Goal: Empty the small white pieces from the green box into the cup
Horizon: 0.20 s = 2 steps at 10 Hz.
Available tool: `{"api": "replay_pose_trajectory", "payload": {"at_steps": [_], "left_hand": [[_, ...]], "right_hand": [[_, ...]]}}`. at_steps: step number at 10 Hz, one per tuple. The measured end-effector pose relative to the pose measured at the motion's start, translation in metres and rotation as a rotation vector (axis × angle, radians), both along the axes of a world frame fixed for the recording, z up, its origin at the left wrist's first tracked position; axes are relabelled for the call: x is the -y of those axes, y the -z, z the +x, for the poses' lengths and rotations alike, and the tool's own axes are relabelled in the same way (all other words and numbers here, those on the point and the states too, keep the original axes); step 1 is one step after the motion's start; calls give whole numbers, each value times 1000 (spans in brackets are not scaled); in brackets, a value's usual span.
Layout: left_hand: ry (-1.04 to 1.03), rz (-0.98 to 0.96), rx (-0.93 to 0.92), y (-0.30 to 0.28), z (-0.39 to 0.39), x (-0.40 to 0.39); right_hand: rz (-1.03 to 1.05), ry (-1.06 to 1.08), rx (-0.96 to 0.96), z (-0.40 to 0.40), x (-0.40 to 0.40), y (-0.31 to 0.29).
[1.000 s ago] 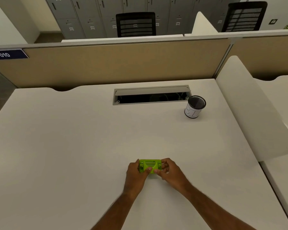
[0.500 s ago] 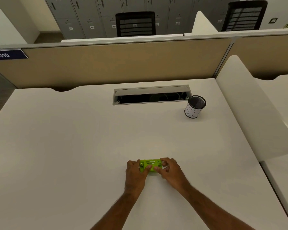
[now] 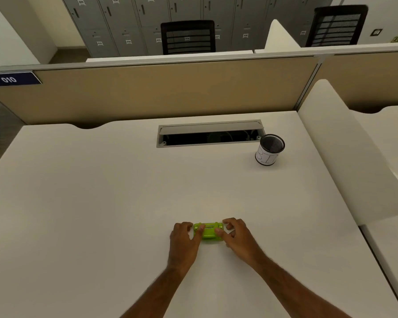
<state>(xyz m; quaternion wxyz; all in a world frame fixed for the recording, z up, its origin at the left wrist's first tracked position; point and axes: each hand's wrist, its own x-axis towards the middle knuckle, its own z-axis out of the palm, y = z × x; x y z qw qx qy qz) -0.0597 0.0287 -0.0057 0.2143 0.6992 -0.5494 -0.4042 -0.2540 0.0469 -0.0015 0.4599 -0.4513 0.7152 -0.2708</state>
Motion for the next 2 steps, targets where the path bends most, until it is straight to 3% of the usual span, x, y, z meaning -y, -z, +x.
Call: {"api": "replay_pose_trajectory", "payload": {"at_steps": [2], "left_hand": [[81,-242,237,4,27,9]], "right_hand": [[-61,-86,-236,-20,15,-4]]}}
